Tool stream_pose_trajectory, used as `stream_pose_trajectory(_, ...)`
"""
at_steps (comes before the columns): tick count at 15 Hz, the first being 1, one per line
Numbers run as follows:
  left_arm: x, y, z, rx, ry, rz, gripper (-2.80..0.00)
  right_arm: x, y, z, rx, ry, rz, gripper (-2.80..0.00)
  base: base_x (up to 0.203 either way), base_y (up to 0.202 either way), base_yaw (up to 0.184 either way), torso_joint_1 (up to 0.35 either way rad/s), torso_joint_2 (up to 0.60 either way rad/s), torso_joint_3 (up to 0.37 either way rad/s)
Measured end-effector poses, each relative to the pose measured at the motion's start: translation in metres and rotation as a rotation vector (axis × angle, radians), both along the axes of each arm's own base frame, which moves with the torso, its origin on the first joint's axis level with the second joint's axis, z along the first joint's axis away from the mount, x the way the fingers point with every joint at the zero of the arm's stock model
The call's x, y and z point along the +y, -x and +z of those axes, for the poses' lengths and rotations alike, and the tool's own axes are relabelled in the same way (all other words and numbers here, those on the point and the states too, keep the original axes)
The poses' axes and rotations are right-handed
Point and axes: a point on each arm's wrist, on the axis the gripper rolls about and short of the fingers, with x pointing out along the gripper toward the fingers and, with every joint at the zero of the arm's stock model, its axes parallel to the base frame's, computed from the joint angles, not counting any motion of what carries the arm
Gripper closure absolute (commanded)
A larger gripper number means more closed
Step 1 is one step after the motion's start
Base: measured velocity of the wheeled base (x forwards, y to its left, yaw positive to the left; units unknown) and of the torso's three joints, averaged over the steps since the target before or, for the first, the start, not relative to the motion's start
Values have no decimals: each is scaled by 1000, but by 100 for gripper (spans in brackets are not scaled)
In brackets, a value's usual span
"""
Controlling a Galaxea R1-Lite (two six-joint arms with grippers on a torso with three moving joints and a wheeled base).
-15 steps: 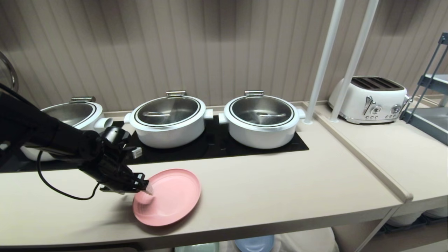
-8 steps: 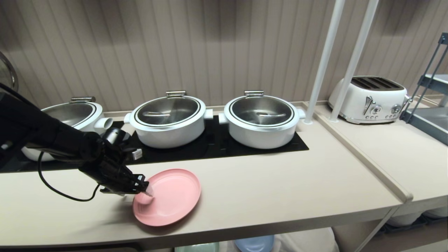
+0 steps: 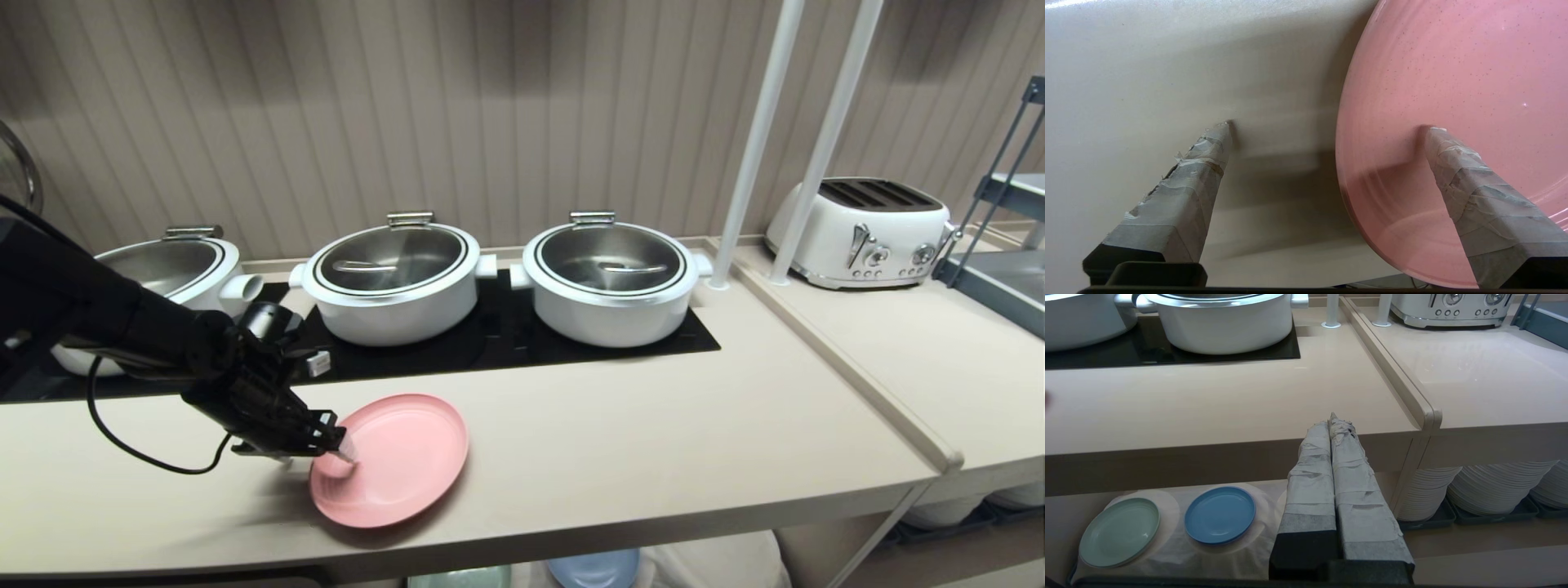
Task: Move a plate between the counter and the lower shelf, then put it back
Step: Pick up the plate
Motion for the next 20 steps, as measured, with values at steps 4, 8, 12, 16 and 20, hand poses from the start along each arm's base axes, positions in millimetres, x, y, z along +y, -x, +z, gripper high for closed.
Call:
stream_pose_trajectory(4,0,0,0,-1,2,0,0,0,0,0,0,0,1,0,0,0,0,0,0,0)
stream_pose_trajectory(8,-1,0,-1,1,-4,-4,0,0,0,0,0,0,1,0,0,0,0,0,0,0)
stream_pose_trajectory(12,-2,0,0,-2,-3,-5,0,0,0,0,0,0,0,0,0,0,0,0,0,0)
stream_pose_trajectory(16,-1,5,1,4,-1,3,0,0,0,0,0,0,1,0,0,0,0,0,0,0)
stream_pose_trajectory(20,0,13,6,5,8,14,0,0,0,0,0,0,1,0,0,0,0,0,0,0)
